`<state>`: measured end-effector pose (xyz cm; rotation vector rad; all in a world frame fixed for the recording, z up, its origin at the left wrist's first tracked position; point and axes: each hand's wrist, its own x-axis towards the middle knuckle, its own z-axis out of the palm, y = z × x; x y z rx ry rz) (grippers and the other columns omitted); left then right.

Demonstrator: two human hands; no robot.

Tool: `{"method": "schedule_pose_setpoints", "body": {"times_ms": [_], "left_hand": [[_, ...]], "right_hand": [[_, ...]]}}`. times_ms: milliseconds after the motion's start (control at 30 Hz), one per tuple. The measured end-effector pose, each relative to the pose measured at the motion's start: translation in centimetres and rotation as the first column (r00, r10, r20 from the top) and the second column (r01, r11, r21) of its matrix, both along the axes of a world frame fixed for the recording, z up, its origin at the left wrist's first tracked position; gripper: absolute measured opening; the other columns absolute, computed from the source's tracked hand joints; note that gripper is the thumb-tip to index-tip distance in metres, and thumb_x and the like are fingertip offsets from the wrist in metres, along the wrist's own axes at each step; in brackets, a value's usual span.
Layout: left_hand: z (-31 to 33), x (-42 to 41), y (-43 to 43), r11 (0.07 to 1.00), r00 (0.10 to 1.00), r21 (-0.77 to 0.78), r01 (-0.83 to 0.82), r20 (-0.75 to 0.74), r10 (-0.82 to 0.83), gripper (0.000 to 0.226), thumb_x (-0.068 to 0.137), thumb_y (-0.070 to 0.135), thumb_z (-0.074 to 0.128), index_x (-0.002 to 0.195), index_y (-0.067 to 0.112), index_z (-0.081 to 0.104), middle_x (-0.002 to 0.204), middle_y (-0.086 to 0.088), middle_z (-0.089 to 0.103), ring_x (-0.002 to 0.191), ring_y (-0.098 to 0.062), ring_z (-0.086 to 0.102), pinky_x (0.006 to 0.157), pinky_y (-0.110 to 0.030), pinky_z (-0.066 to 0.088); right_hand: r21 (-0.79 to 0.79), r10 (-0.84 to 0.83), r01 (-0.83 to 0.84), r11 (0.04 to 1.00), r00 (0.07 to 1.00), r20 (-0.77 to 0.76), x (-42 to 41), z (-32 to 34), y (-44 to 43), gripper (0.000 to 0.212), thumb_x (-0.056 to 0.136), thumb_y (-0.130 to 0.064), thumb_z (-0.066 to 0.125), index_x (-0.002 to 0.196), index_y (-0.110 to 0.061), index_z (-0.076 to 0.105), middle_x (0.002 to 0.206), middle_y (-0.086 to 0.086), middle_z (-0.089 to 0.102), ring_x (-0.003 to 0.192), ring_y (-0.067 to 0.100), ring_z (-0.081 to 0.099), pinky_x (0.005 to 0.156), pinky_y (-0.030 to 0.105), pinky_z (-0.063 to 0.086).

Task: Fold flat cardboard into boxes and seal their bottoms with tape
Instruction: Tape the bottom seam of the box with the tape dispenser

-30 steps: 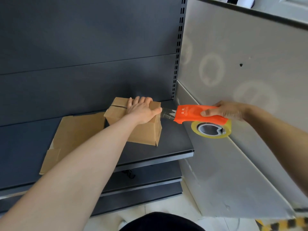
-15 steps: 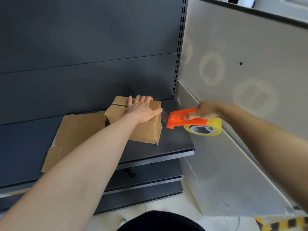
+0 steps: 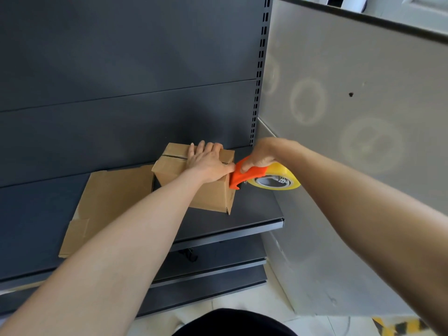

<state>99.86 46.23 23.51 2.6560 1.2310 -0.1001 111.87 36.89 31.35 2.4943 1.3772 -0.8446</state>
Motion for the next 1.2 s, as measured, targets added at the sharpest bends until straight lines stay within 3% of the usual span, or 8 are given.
{"method": "schedule_pose_setpoints", "body": {"times_ms": [100, 233, 467, 633, 800, 900, 1033, 1200], "left_hand": [[0.2, 0.2, 0.0, 1.0, 1.0, -0.03, -0.001, 0.001, 0.001, 0.081, 0.082, 0.062, 0.049, 0.147, 0.022, 0.022, 0.156, -0.003, 0.022, 0.147, -0.026, 0.004, 0.119, -0.046, -0.001], [0.1, 0.0, -0.3, 0.999, 1.0, -0.041, -0.004, 0.018, 0.005, 0.08, 0.081, 0.058, 0.052, 0.146, 0.022, 0.024, 0.156, -0.004, 0.022, 0.148, -0.025, 0.002, 0.119, -0.044, -0.003], [0.2, -0.6, -0.2, 0.999, 0.999, -0.042, 0.026, 0.02, -0.025, 0.074, 0.086, 0.062, 0.045, 0.146, 0.024, 0.026, 0.157, -0.002, 0.022, 0.148, -0.024, 0.003, 0.119, -0.043, -0.002], [1.7, -1.8, 0.4, 0.978, 0.991, -0.204, 0.052, 0.133, -0.024, 0.049, 0.102, 0.043, 0.025, 0.147, 0.024, 0.03, 0.157, -0.001, 0.023, 0.148, -0.019, 0.002, 0.118, -0.038, -0.004], [2.1, -2.7, 0.4, 0.935, 0.959, -0.355, -0.02, 0.257, 0.118, 0.042, 0.102, 0.026, 0.04, 0.143, 0.027, 0.037, 0.16, -0.003, 0.014, 0.148, -0.026, 0.0, 0.118, -0.044, 0.007], [1.9, -2.9, 0.7, 0.923, 0.946, -0.384, -0.029, 0.287, 0.149, 0.039, 0.102, 0.021, 0.039, 0.141, 0.028, 0.041, 0.159, -0.003, 0.015, 0.148, -0.026, 0.001, 0.118, -0.044, 0.008], [1.7, -3.5, 1.2, 0.92, 0.935, -0.389, -0.047, 0.307, 0.178, 0.039, 0.102, 0.017, 0.037, 0.14, 0.027, 0.043, 0.159, -0.002, 0.018, 0.148, -0.026, 0.003, 0.117, -0.044, 0.009], [1.7, -4.2, 1.4, 0.941, 0.88, -0.333, -0.062, 0.427, 0.209, 0.038, 0.101, 0.007, 0.038, 0.134, 0.02, 0.049, 0.147, -0.003, 0.039, 0.137, -0.022, 0.034, 0.109, -0.029, 0.027]], "right_hand": [[0.002, -0.011, 0.011, 1.0, 1.0, 0.021, -0.5, -0.1, -0.1, 0.051, 0.082, -0.052, 0.063, 0.113, -0.011, 0.061, 0.098, 0.005, 0.056, 0.09, 0.025, 0.053, 0.08, 0.032, 0.043], [0.052, 0.001, -0.015, 0.999, 0.965, 0.263, -2.1, -4.3, -0.7, 0.051, 0.073, -0.047, 0.072, 0.114, -0.018, 0.061, 0.102, 0.002, 0.06, 0.103, 0.027, 0.06, 0.087, 0.035, 0.048], [0.234, -0.23, 0.19, 0.953, 0.96, 0.16, 0.6, -6.9, -0.8, 0.037, 0.09, -0.041, 0.05, 0.117, -0.016, 0.058, 0.1, 0.005, 0.06, 0.107, 0.03, 0.058, 0.095, 0.039, 0.035], [0.262, -0.086, 0.071, 0.962, 0.995, 0.045, 3.0, -10.5, -0.1, 0.052, 0.092, -0.043, 0.048, 0.14, -0.055, 0.03, 0.123, 0.002, 0.06, 0.119, 0.029, 0.053, 0.1, 0.04, 0.03], [0.201, -0.138, 0.111, 0.973, 0.982, 0.126, 2.6, -13.8, 2.5, 0.053, 0.092, -0.042, 0.051, 0.138, -0.019, 0.041, 0.131, 0.014, 0.055, 0.128, 0.032, 0.043, 0.105, 0.038, 0.028], [0.199, -0.09, 0.067, 0.978, 0.99, 0.108, 2.1, -14.6, 3.6, 0.052, 0.095, -0.032, 0.051, 0.14, -0.012, 0.035, 0.137, 0.019, 0.048, 0.133, 0.036, 0.035, 0.111, 0.039, 0.025], [0.249, -0.017, 0.036, 0.968, 0.997, -0.079, 2.3, -14.6, 5.2, 0.045, 0.097, -0.026, 0.049, 0.14, -0.01, 0.043, 0.142, 0.019, 0.045, 0.134, 0.036, 0.036, 0.114, 0.038, 0.025], [0.511, -0.221, 0.392, 0.765, 0.905, -0.363, 1.3, -11.0, 5.1, 0.033, 0.1, -0.022, 0.042, 0.119, -0.001, 0.058, 0.118, 0.02, 0.06, 0.112, 0.037, 0.055, 0.087, 0.035, 0.043]]}}
